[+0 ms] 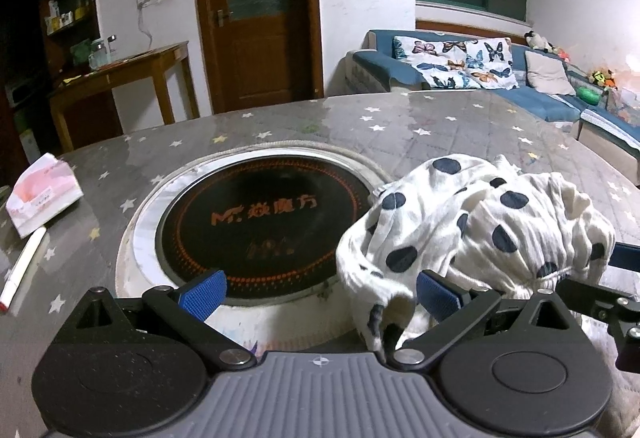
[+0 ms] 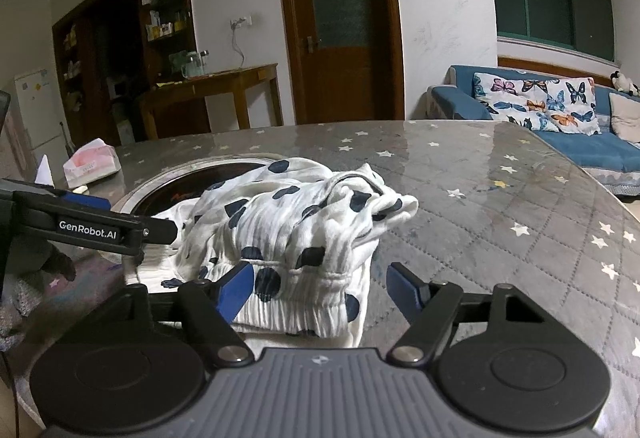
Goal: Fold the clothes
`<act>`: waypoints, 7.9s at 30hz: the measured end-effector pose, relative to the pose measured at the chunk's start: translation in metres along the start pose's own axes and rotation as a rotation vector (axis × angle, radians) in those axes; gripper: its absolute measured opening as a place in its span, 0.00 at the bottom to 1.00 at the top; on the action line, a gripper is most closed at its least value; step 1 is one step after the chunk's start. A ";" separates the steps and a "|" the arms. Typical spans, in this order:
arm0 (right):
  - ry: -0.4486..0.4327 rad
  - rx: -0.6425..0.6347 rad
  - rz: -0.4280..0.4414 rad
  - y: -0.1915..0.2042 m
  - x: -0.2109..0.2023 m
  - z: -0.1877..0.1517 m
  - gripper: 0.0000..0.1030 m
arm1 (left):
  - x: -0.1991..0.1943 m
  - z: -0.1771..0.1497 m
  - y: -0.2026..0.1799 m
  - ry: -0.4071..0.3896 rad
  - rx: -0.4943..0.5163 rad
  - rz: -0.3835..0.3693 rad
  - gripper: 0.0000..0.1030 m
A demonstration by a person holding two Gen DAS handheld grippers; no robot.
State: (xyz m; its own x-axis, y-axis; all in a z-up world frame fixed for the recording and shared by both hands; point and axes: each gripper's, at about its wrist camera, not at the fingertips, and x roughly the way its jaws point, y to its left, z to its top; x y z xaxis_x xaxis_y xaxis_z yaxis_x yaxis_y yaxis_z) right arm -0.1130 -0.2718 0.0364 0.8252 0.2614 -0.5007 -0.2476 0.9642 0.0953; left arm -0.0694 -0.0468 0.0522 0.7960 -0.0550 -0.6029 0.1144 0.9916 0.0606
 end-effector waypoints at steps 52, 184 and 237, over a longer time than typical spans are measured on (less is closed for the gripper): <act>0.048 -0.023 -0.009 -0.003 -0.003 0.014 0.24 | 0.010 0.009 -0.003 0.025 0.061 -0.028 0.70; 0.112 -0.176 -0.250 -0.108 0.077 0.105 0.13 | 0.082 0.040 0.031 0.146 -0.003 -0.247 0.43; 0.229 -0.273 -0.082 -0.033 0.201 0.143 0.10 | 0.111 0.042 0.037 0.130 0.070 -0.153 0.12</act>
State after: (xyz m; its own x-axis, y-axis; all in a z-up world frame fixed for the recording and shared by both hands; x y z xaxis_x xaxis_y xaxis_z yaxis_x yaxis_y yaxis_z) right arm 0.1336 -0.2449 0.0560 0.7204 0.1369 -0.6799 -0.3370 0.9259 -0.1707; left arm 0.0485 -0.0216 0.0208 0.6830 -0.1845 -0.7067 0.2729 0.9620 0.0127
